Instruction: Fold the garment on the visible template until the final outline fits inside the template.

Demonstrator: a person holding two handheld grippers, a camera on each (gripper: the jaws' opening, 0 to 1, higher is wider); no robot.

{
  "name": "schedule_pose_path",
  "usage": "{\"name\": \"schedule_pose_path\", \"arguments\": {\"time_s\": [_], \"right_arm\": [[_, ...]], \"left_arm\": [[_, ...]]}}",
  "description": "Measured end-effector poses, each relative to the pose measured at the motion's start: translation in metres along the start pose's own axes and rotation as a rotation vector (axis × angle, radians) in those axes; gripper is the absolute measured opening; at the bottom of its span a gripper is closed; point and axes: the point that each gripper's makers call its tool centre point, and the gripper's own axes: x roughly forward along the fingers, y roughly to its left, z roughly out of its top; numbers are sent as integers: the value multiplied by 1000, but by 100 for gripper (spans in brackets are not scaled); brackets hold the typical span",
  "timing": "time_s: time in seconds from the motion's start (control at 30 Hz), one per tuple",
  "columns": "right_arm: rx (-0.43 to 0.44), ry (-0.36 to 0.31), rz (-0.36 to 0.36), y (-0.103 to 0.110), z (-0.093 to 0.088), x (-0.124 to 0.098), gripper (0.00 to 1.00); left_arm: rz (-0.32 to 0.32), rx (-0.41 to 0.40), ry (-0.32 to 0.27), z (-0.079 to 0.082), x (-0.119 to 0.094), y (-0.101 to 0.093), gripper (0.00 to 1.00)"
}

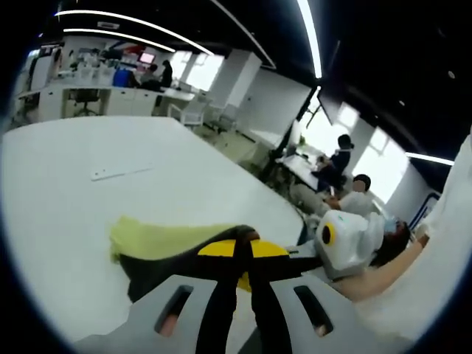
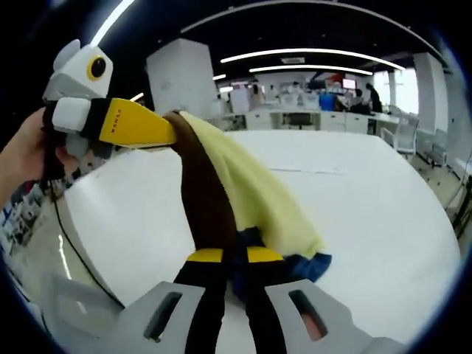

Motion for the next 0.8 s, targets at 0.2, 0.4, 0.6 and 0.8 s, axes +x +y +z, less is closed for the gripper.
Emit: {"name": "schedule_pose_path", "arguments": {"time_s": [0.2, 0.4, 0.6, 0.8], "right_arm": [[-51, -5, -35, -12, 5, -6, 7], [-109, -55, -76, -25, 25, -16, 6], [-154, -86, -94, -29, 43, -22, 5], [-204, -118, -104, -29, 60, -26, 5]], "left_arm": [[23, 3, 1, -2, -4, 6, 1], [62, 18, -4, -2, -12, 15, 1], [91, 23, -9, -1, -17, 22, 1], [107, 27, -30, 6, -22, 24, 1]]}}
